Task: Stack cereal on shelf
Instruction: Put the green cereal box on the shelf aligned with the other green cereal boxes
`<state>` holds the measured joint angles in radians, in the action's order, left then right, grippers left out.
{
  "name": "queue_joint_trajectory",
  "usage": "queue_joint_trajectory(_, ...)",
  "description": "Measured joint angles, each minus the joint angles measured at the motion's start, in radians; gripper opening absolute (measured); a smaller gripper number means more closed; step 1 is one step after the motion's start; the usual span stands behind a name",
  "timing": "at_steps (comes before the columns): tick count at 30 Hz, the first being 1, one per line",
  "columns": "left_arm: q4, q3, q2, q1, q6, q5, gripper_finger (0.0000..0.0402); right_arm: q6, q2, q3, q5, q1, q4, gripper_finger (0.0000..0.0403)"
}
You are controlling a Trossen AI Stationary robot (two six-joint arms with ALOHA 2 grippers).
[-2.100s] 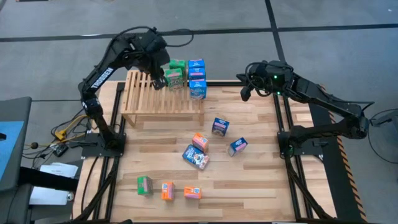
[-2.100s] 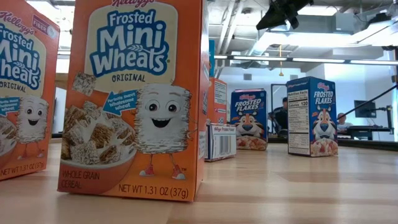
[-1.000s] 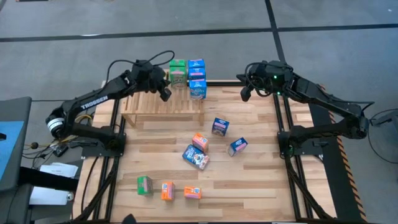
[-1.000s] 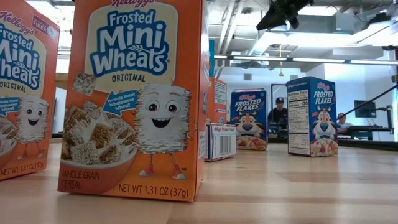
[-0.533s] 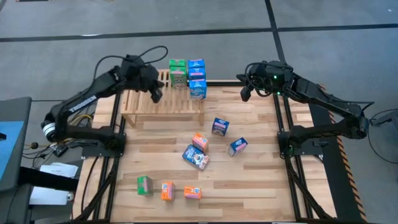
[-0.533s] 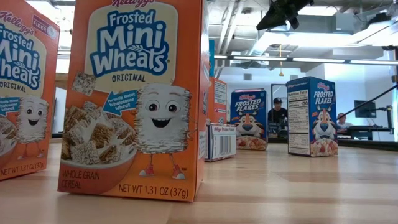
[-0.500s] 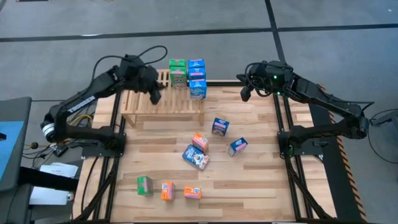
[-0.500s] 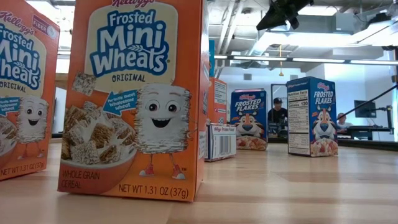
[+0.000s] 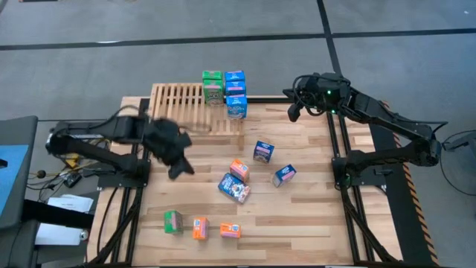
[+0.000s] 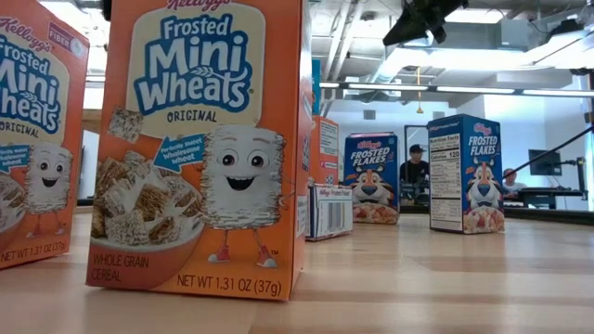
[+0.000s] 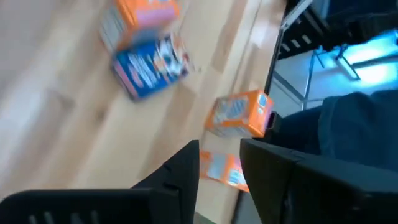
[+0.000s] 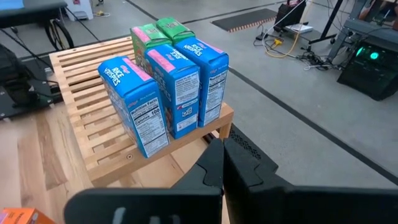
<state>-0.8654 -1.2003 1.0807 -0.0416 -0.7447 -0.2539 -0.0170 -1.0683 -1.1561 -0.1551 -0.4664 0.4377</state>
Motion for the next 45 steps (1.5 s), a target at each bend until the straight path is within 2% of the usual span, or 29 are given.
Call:
queue_joint_trajectory(8,-0.001,0.0,0.002,-0.343,-0.506,0.273,0.0106,0.002,0.0,0.0,0.0,0.0,0.034,0.0017)
queue_joint_trajectory(12,-0.007,0.001,0.032,-0.463,-0.678,0.364,0.0106,0.002,0.0,0.0,0.0,0.0,0.059,0.0017)
queue_joint_trajectory(17,-0.014,0.002,0.1,-0.543,-0.798,0.342,0.0108,0.002,0.0,0.0,0.0,0.0,0.065,0.0017)
queue_joint_trajectory(21,-0.002,0.001,0.153,-0.568,-0.888,0.203,0.0128,0.002,0.0,0.0,0.0,0.0,0.064,0.0017)
queue_joint_trajectory(24,0.025,0.002,0.186,-0.586,-0.906,0.15,0.0154,0.025,0.0,0.0,0.0,-0.001,0.064,0.0017)
queue_joint_trajectory(26,0.062,0.002,0.202,-0.591,-0.904,0.142,0.0174,0.042,0.0,0.0,0.0,0.0,0.063,0.0017)
queue_joint_trajectory(33,0.171,0.002,0.209,-0.598,-1.033,0.128,0.0229,0.044,0.0,0.0,0.0,-0.001,0.063,0.0017)
queue_joint_trajectory(38,0.142,0.002,0.211,-0.61,-1.12,0.153,0.0236,0.045,0.0,0.0,0.0,-0.001,0.063,0.0017)
queue_joint_trajectory(45,0.043,0.002,0.224,-0.64,-1.373,0.201,0.0236,0.046,0.0,0.0,0.0,-0.001,0.066,0.0017)
